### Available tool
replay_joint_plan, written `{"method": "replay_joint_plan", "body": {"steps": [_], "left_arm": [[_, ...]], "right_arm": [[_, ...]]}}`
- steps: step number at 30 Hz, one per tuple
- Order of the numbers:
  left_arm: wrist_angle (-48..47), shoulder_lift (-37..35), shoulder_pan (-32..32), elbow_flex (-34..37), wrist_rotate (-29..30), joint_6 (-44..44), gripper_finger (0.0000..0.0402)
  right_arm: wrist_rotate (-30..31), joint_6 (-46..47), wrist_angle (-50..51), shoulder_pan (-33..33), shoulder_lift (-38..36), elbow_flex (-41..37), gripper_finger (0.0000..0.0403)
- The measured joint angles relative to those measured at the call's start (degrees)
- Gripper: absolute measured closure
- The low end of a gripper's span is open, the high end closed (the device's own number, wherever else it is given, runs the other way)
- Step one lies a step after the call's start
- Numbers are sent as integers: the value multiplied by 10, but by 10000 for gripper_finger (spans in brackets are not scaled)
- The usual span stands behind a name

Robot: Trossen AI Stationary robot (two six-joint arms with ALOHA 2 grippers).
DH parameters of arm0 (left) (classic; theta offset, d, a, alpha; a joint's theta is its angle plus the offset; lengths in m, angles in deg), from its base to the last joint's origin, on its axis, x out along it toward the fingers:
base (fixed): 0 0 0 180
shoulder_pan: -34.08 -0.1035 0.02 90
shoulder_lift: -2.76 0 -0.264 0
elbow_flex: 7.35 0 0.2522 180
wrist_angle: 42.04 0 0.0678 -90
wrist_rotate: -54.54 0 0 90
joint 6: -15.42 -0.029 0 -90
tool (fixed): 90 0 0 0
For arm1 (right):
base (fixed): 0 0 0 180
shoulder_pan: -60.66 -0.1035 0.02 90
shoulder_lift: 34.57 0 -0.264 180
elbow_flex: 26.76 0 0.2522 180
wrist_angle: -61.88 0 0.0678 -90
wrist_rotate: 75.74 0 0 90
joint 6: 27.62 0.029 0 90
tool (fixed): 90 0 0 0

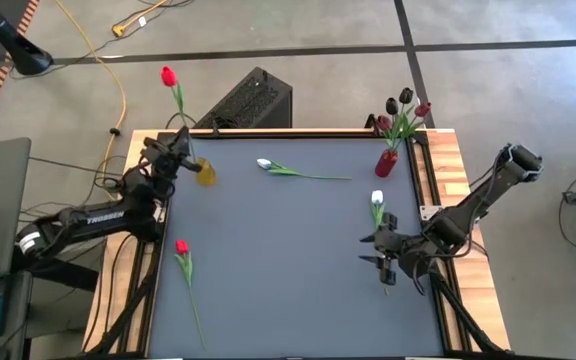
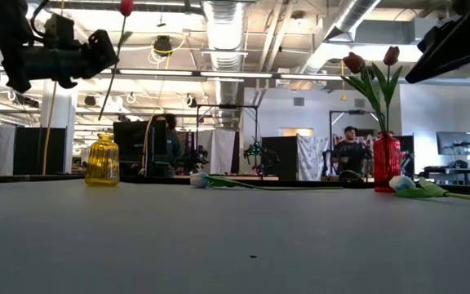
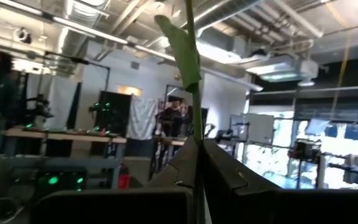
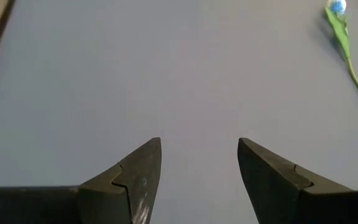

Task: Sort flowers into vase by color
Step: Put the right red tulip into the yellow flower vase

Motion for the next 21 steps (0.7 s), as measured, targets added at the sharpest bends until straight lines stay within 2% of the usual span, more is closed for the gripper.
{"method": "replay_joint_plan", "body": {"steps": [3,7,17,21], "left_arm": [[-21,0,-20,0,-4,6,401],[-48,1,-50,0,-42,27,401],[-42,50,-101,0,-101,45,401],[-1,85,-111,0,-113,59,401]], "right_arm": [[-1,-1,0,10,10,0,165],[-9,-2,-1,20,23,0,165],[-38,-54,-41,45,35,0,165],[-42,-63,-48,57,35,0,165]]}}
